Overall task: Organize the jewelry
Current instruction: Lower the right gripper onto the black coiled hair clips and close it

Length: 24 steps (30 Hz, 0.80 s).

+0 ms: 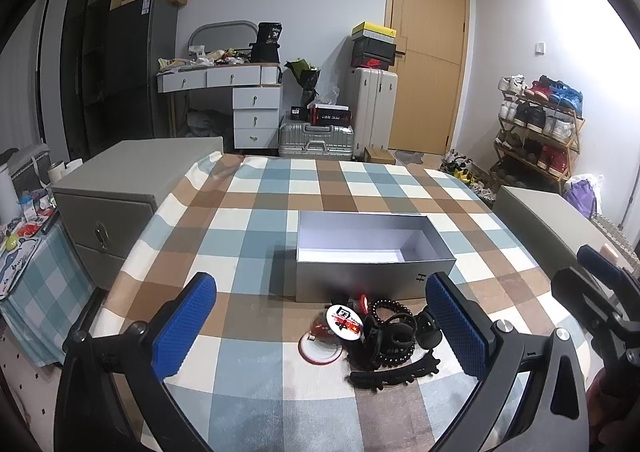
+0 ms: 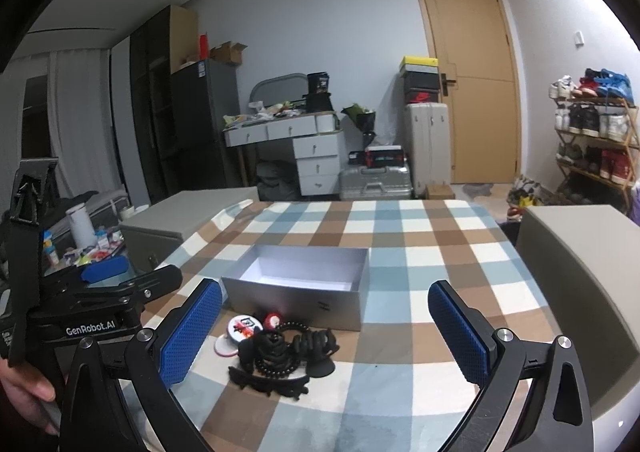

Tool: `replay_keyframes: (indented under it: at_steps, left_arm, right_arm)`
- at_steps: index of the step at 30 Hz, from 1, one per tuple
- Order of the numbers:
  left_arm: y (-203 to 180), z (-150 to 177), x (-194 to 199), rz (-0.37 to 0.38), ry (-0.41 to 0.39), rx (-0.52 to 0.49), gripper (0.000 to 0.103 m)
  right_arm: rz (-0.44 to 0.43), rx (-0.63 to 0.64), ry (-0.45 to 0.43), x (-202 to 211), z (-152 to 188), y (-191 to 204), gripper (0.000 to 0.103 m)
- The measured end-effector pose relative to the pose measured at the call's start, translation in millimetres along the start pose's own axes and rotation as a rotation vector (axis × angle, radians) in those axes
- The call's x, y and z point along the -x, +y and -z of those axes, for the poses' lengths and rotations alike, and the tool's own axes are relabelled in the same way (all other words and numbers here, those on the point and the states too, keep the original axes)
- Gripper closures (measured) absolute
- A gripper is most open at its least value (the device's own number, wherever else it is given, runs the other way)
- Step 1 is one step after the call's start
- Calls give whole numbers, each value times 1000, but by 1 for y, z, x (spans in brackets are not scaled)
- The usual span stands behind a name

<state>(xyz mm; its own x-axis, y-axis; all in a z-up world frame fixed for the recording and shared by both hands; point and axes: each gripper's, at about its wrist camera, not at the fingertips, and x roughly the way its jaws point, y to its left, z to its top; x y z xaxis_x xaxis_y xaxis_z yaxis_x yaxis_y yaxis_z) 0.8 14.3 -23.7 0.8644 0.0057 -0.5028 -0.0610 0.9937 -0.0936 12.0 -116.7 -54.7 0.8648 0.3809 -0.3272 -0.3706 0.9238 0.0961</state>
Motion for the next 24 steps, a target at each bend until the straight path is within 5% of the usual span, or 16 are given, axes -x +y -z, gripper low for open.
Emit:
replay_keyframes:
  at_steps: [17,24]
  left_arm:
    - [26,22,-31,40,113,53,1]
    - [25,33,-40,77,165,57,1]
  right_arm:
    - [-133,-64,224,-70,31,-8,0]
    - [-187,-124,309,-100,41,-17,9]
